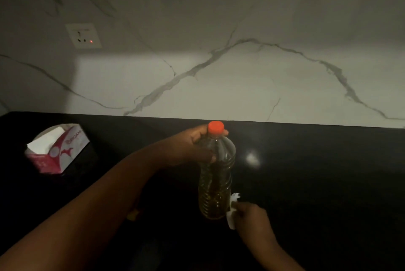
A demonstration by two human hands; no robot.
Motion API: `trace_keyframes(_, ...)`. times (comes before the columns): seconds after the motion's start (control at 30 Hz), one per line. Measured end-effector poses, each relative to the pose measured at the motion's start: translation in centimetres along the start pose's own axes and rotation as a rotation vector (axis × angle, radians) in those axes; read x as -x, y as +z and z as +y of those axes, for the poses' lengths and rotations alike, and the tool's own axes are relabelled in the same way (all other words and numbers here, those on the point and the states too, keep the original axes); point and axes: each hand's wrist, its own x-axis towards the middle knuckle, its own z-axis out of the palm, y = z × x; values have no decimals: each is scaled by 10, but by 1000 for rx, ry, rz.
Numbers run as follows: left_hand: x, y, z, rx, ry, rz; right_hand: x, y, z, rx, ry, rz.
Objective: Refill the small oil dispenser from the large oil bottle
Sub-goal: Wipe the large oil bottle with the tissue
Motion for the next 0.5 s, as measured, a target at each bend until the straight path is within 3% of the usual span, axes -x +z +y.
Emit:
trace_keyframes(0.07, 1, 3, 6, -46, -5, 9, -3, -5, -5, -119, 13, 52)
trace_keyframes(0.17, 5, 12, 11, -26, 9, 165, -6, -26, -30, -512, 44, 225)
trace_keyframes(0.3, 8, 19, -1, -21, 60, 360, 4, -62, -80, -869, -116, 338)
trace_keyframes(0.4, 10, 20, -4, -19, 29, 390, 7, -71, -100, -833, -287, 353)
trace_keyframes(0.5, 15, 16, 2, -56, 10, 355, 5, -52, -88, -641, -305, 369)
